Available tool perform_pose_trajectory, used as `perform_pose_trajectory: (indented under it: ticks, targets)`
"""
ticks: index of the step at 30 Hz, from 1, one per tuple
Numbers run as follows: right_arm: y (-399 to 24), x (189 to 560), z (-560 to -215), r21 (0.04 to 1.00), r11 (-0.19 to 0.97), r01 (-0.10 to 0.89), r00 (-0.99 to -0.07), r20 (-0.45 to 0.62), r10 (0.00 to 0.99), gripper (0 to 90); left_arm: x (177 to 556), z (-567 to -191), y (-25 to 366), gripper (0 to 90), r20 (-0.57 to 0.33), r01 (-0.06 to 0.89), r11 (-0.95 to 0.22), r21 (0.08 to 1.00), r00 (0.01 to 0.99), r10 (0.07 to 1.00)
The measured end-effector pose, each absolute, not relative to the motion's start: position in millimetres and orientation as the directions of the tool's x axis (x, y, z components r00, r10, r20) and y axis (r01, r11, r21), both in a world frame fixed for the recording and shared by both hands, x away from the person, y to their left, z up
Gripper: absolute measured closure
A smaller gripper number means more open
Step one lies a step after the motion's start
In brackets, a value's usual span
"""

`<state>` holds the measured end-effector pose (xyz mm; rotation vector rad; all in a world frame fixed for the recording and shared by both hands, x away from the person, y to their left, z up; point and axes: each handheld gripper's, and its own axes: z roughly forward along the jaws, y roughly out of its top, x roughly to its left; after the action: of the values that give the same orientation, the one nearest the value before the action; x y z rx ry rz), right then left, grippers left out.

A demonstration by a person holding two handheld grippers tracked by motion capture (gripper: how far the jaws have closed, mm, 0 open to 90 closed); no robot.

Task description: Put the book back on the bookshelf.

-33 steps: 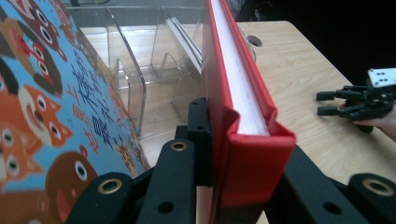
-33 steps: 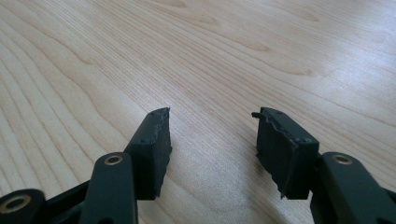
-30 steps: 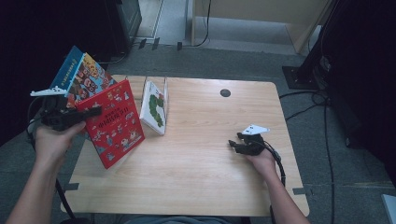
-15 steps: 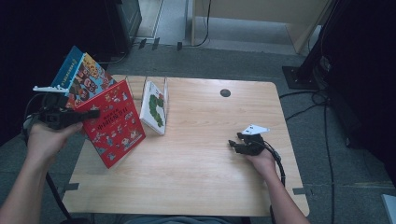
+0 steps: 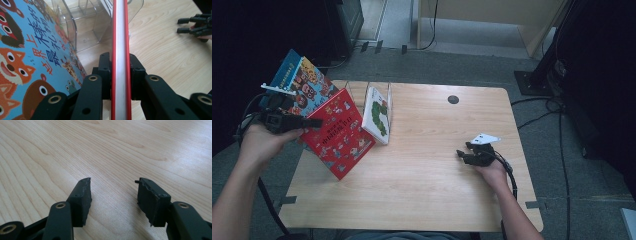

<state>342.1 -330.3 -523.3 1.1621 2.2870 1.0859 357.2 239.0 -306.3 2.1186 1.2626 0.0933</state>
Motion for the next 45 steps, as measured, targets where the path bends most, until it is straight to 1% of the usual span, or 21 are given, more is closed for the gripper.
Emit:
perform_pose_trajectory:
  ticks: [2,7,11,15,22,33,38,45]
  targets:
    - [-330,342,-523,0.765,0.367,0.528,-0.599,0.029,0.800,44.8,358,-305,238,77.3,-0.267,0.758,-0.318,0.570,0.537,0.800]
    - [-330,342,-523,0.765,0.367,0.529,-0.598,0.028,0.801,44.9,362,-303,233,77.0,-0.284,0.766,-0.357,0.535,0.561,0.778]
    - [-329,342,-523,0.766,0.366,0.529,-0.596,0.028,0.802,45.1,370,-304,225,76.4,-0.294,0.785,-0.389,0.483,0.563,0.772]
    - [-329,342,-523,0.766,0.367,0.528,-0.597,0.027,0.802,45.1,373,-302,221,78.5,-0.266,0.794,-0.397,0.461,0.550,0.792]
    - [-329,342,-523,0.767,0.368,0.526,-0.598,0.026,0.801,45.1,372,-303,226,80.3,-0.299,0.819,-0.335,0.466,0.502,0.811]
    - [-329,342,-523,0.766,0.370,0.526,-0.600,0.026,0.799,45.0,372,-287,248,80.4,-0.301,0.830,-0.248,0.499,0.434,0.849]
    - [-329,343,-523,0.766,0.372,0.524,-0.601,0.024,0.799,45.0,380,-283,249,80.3,-0.310,0.832,-0.211,0.512,0.408,0.859]
    - [-329,343,-523,0.767,0.372,0.523,-0.602,0.023,0.798,45.0,397,-277,241,80.3,-0.288,0.832,-0.181,0.524,0.373,0.882]
